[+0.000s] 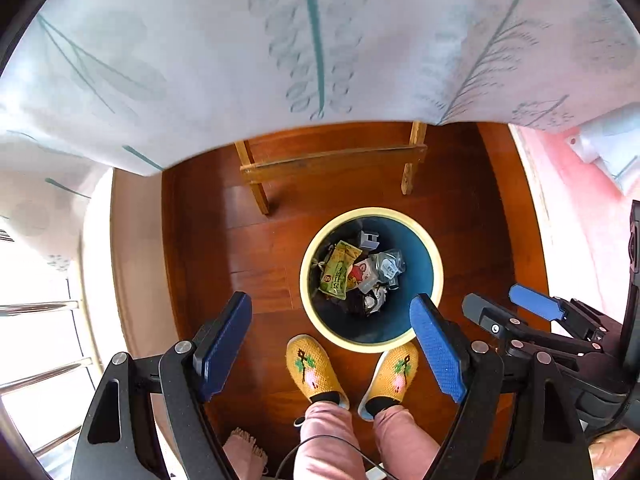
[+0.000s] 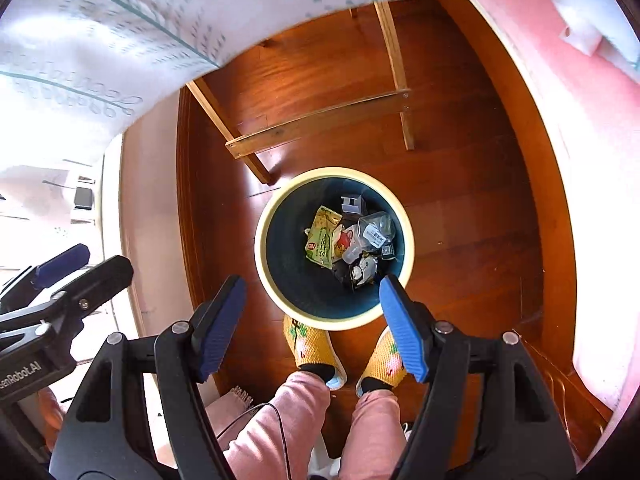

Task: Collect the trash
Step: 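Raise both tools back up toward the table, then grasp the green crumpled paper with the right tool while the left tool grasps the yellow crumpled paper, then carry the green and yellow papers down over the trash bin with both tools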

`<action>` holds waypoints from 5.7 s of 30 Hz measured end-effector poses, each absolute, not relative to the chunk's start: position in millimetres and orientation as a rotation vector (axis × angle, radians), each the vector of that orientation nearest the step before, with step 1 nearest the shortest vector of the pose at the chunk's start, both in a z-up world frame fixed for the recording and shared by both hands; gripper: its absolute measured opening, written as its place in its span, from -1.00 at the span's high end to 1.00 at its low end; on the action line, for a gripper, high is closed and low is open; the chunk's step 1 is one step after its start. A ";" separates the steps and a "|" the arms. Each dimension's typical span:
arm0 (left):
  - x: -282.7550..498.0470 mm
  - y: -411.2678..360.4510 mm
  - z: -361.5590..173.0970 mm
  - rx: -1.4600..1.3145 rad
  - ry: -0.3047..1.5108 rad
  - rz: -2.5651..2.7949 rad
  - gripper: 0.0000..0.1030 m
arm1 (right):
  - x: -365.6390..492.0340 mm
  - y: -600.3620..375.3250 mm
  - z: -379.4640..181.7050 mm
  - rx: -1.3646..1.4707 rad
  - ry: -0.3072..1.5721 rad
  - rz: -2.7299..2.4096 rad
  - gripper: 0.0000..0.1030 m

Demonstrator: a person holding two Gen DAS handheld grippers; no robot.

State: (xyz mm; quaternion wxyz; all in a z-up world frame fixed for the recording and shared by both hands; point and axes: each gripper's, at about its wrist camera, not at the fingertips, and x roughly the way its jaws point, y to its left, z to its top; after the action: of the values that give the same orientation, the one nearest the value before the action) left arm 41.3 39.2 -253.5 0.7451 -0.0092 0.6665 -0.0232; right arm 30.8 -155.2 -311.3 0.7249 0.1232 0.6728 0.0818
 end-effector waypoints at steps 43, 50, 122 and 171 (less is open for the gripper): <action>46.7 44.1 190.4 0.133 0.892 0.111 -0.60 | 94.1 -225.1 61.1 0.211 0.977 0.358 -0.30; 103.6 41.5 191.0 0.183 0.873 0.092 -0.60 | 151.8 -208.4 84.0 0.173 0.930 0.360 -0.30; 644.9 176.3 -81.1 -0.081 1.232 -0.017 0.01 | 529.7 -69.6 -78.0 0.345 1.098 0.091 0.35; 52.2 5.7 0.2 -0.046 1.231 -0.146 0.01 | 53.9 -178.6 -61.4 0.191 1.232 0.386 0.35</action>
State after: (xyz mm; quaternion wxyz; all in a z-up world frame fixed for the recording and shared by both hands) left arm 52.2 5.7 0.2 0.8138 -0.0216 0.5767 -0.0685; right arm 53.9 -178.6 -61.4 0.7946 0.0887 0.5731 0.1795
